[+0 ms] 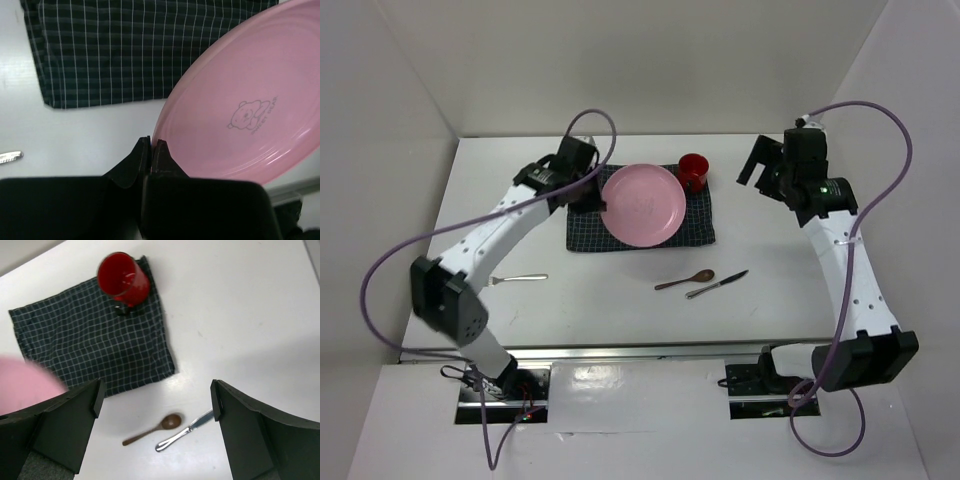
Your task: Set the dinner table for one person
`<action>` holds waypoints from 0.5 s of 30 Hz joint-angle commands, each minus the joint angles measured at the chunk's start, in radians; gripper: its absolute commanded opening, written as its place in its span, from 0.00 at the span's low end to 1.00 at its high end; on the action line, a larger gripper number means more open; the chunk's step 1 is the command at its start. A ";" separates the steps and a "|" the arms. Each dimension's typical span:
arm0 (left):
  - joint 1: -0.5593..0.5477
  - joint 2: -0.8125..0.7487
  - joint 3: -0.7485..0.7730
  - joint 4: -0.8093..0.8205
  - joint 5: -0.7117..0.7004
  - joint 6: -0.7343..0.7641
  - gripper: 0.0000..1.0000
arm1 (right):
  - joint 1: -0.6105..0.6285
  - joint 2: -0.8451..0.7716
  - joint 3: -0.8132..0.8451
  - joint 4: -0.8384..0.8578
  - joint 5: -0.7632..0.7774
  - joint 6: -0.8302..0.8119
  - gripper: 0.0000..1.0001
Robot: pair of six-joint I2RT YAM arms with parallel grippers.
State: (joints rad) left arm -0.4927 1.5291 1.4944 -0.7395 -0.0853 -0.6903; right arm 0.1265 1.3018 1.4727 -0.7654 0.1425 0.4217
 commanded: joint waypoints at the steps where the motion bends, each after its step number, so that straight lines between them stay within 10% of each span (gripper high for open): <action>1: 0.048 0.201 0.192 0.022 -0.005 0.041 0.00 | -0.033 -0.070 -0.017 -0.080 0.018 -0.012 1.00; 7: 0.132 0.575 0.536 -0.026 0.076 0.051 0.00 | -0.060 -0.142 -0.048 -0.141 0.039 -0.032 1.00; 15: 0.166 0.746 0.578 -0.005 0.110 0.031 0.00 | -0.060 -0.164 -0.037 -0.172 0.077 -0.050 1.00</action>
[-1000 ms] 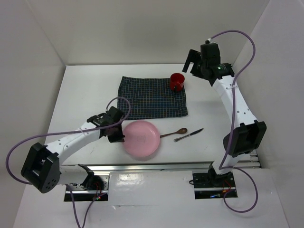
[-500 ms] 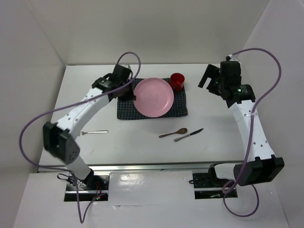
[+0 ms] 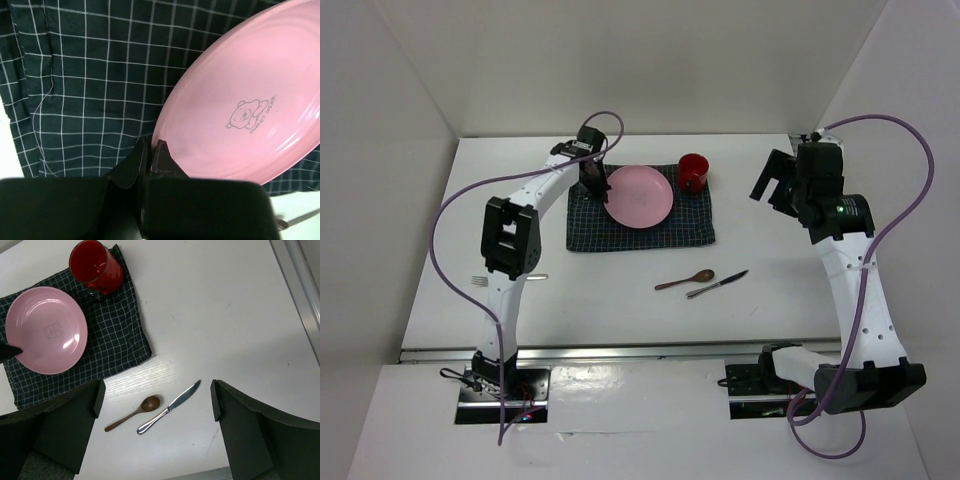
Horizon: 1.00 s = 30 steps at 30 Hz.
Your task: Set the dinner table for one person
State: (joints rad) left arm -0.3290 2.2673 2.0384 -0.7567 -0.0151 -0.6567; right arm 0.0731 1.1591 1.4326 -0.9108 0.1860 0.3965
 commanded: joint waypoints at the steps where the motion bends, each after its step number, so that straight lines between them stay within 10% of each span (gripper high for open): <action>1: 0.011 0.021 0.034 0.013 0.031 -0.012 0.00 | -0.007 -0.021 0.003 -0.026 0.033 -0.025 1.00; 2: 0.011 0.021 0.022 0.013 0.040 -0.012 0.00 | -0.007 -0.021 0.003 -0.026 0.033 -0.025 1.00; 6: 0.011 0.043 0.013 0.022 0.052 0.002 0.81 | -0.007 -0.030 0.003 -0.026 0.014 -0.025 1.00; 8: 0.011 0.005 0.003 0.013 0.061 0.022 0.90 | -0.007 -0.030 0.003 -0.026 0.013 -0.025 1.00; 12: 0.011 -0.139 -0.052 -0.026 0.008 0.040 0.95 | -0.007 -0.030 -0.006 -0.026 0.003 -0.025 1.00; 18: 0.123 -0.551 -0.537 -0.035 -0.184 -0.134 0.56 | -0.016 -0.039 -0.066 0.032 -0.049 -0.025 1.00; 24: 0.298 -0.808 -1.031 0.078 -0.137 -0.336 0.77 | -0.016 -0.030 -0.104 0.090 -0.143 -0.025 1.00; 30: 0.410 -0.806 -1.101 0.076 -0.195 -0.441 0.88 | -0.025 -0.030 -0.113 0.090 -0.178 -0.044 1.00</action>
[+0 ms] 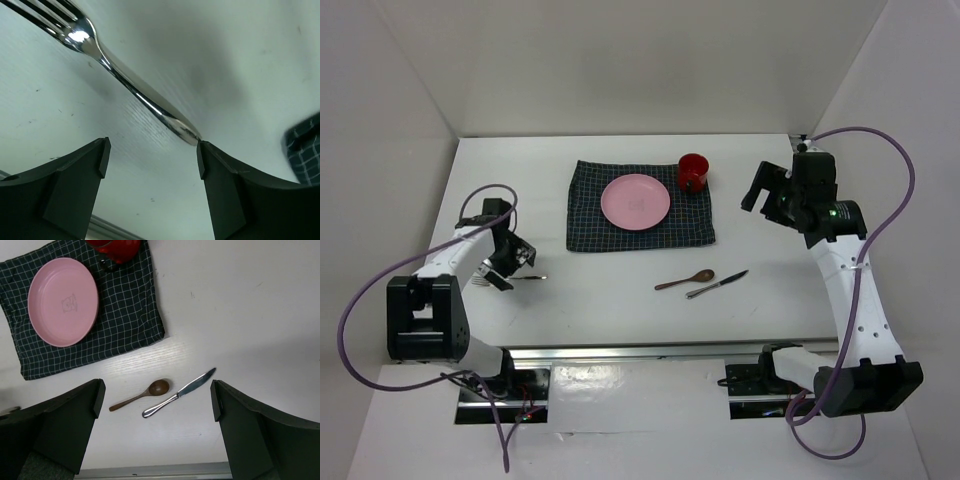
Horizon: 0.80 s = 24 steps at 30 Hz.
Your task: Set the dinner table for one person
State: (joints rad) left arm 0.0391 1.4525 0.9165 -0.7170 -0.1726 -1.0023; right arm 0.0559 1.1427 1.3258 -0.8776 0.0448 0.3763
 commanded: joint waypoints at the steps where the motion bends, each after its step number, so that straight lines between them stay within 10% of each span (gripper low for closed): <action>1: 0.059 0.026 0.021 0.025 -0.038 -0.096 0.88 | -0.008 -0.014 -0.007 0.057 -0.037 -0.024 1.00; 13: 0.139 0.193 -0.011 0.106 -0.022 -0.147 0.81 | -0.008 -0.014 -0.039 0.057 -0.037 -0.033 1.00; 19: 0.148 0.197 0.056 0.052 -0.062 -0.133 0.02 | -0.008 -0.004 -0.048 0.057 -0.026 -0.033 1.00; 24: 0.084 0.117 0.194 -0.044 -0.163 -0.029 0.00 | -0.008 0.005 -0.059 0.066 -0.026 -0.033 1.00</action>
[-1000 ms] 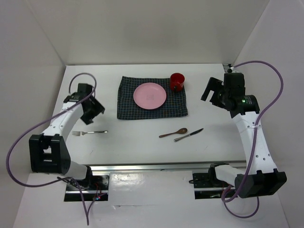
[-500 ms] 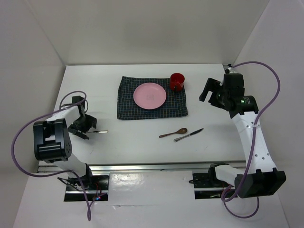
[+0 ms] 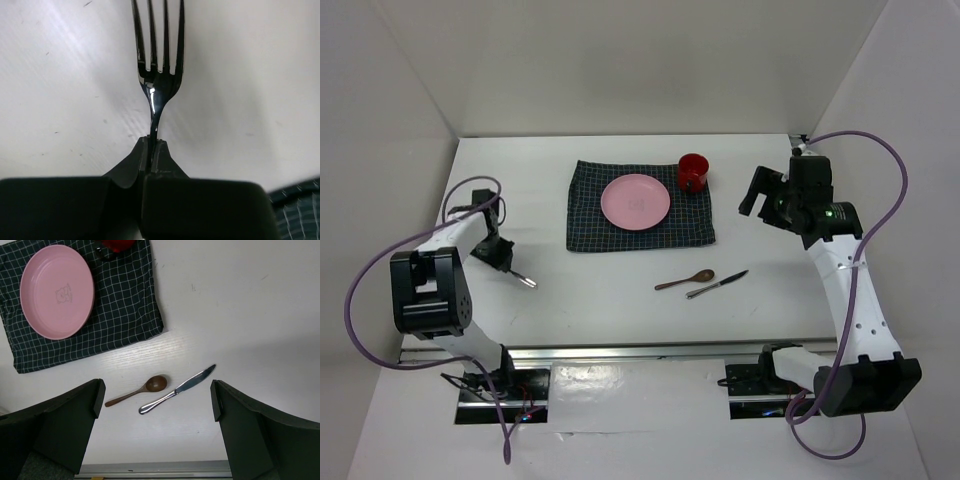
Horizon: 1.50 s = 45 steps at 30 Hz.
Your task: Set the dinner table for one person
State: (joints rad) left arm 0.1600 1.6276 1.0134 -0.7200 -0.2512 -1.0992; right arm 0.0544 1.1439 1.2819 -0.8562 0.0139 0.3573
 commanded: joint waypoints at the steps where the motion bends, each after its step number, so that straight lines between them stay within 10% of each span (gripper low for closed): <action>1: -0.081 -0.069 0.120 -0.041 -0.094 0.167 0.00 | -0.007 0.004 -0.015 0.055 0.004 -0.014 1.00; 11: -0.422 0.150 0.565 -0.048 -0.054 0.645 0.00 | -0.007 0.022 -0.033 0.074 -0.029 0.014 1.00; 35: -0.485 0.687 1.015 -0.108 0.021 0.707 0.00 | -0.007 -0.038 -0.150 0.003 -0.031 0.032 1.00; 41: -0.485 0.661 1.057 -0.168 0.010 0.707 0.52 | -0.007 -0.076 -0.237 0.003 -0.124 0.068 1.00; 45: -0.485 0.559 1.057 -0.200 0.000 0.694 0.56 | 0.017 -0.076 -0.289 0.016 -0.155 0.110 1.00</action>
State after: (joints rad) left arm -0.3294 2.3066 2.0403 -0.8700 -0.2371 -0.3992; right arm 0.0547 1.0912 1.0103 -0.8471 -0.0959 0.4229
